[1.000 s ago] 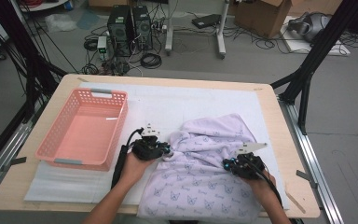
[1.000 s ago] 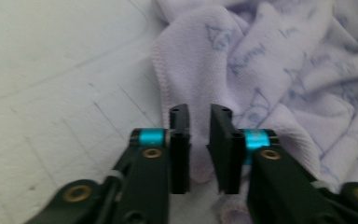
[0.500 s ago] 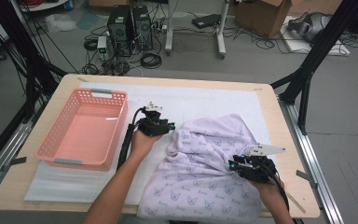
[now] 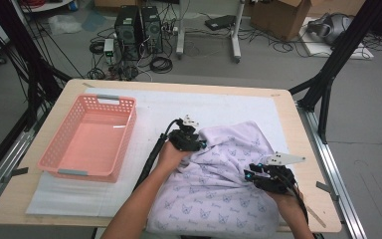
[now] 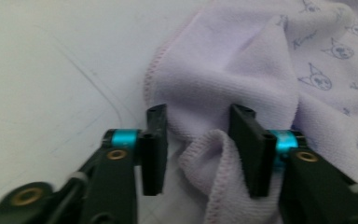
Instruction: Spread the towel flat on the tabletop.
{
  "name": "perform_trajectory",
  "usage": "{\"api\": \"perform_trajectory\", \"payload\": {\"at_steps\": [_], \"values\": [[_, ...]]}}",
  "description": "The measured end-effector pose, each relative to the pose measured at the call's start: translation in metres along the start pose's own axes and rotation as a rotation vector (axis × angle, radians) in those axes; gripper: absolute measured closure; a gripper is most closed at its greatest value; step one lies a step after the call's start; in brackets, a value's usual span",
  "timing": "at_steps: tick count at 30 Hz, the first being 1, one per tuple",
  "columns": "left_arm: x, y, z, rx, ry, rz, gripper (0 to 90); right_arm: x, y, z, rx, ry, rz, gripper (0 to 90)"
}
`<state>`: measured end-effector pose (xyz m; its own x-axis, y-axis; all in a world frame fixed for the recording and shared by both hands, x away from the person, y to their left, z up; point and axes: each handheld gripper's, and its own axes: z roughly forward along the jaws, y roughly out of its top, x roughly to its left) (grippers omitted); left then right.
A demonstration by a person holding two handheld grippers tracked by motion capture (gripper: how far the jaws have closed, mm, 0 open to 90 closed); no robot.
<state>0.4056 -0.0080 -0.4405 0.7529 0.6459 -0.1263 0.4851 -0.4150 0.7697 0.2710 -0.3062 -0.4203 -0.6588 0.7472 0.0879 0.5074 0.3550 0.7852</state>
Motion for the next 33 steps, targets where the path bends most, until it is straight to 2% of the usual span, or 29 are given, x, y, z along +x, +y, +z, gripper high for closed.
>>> {"api": "perform_trajectory", "payload": {"at_steps": [2,4,5,7,9,10,12,14,17,18,19,20,23,25,28,29,30,33], "values": [[-0.002,0.002,0.0,0.027,0.013,0.02,81.2,0.0,0.0,0.0,-0.003,0.0,-0.001,62.1],[0.002,0.007,-0.001,0.054,0.044,0.004,83.2,0.0,0.001,0.0,-0.005,0.0,-0.002,62.2],[0.006,0.009,-0.003,0.05,0.076,-0.001,83.4,0.0,0.001,0.0,-0.006,0.0,-0.001,62.2],[0.018,0.011,-0.012,0.012,0.143,-0.033,83.6,0.0,0.001,-0.001,-0.008,0.0,0.001,62.2],[0.033,0.012,-0.021,-0.019,0.187,-0.081,83.6,-0.001,0.001,-0.002,-0.012,-0.002,0.004,62.2],[0.04,0.013,-0.025,-0.024,0.202,-0.1,83.5,-0.001,0.001,-0.002,-0.014,-0.003,0.003,62.2],[0.053,0.012,-0.035,-0.078,0.244,-0.134,83.6,-0.002,0.001,-0.002,-0.015,-0.004,0.009,62.3],[0.065,0.009,-0.041,-0.112,0.28,-0.173,83.5,-0.002,0.001,-0.001,-0.015,-0.003,0.008,62.2],[0.078,0.004,-0.045,-0.137,0.328,-0.244,81.3,-0.002,0.001,0.001,-0.014,-0.005,0.006,62.2],[0.08,0.002,-0.045,-0.142,0.326,-0.279,75.2,-0.002,0.002,0.001,-0.015,-0.007,0.006,62.2],[0.08,0.001,-0.045,-0.136,0.311,-0.302,65.3,-0.003,0.002,0.002,-0.014,-0.01,0.005,62.2],[0.079,0.001,-0.045,-0.127,0.291,-0.304,59.3,-0.004,0.002,0.002,-0.015,-0.017,0.007,62.1],[0.073,-0.001,-0.045,-0.102,0.251,-0.283,49.6,-0.013,0.007,0.002,-0.029,-0.051,0.024,59.0],[0.069,-0.004,-0.048,-0.135,0.249,-0.275,47.7,-0.026,0.015,0.003,-0.057,-0.093,0.06,55.6],[0.068,-0.012,-0.052,-0.154,0.224,-0.282,46.7,-0.046,0.026,0.009,-0.08,-0.158,0.105,48.8],[0.068,-0.014,-0.054,-0.152,0.215,-0.284,46.6,-0.052,0.031,0.013,-0.064,-0.178,0.117,47.2],[0.068,-0.016,-0.055,-0.153,0.217,-0.28,46.2,-0.06,0.036,0.019,-0.054,-0.202,0.108,46.4],[0.067,-0.022,-0.059,-0.154,0.211,-0.275,46.1,-0.078,0.05,0.037,-0.021,-0.234,0.109,42.4]]}}
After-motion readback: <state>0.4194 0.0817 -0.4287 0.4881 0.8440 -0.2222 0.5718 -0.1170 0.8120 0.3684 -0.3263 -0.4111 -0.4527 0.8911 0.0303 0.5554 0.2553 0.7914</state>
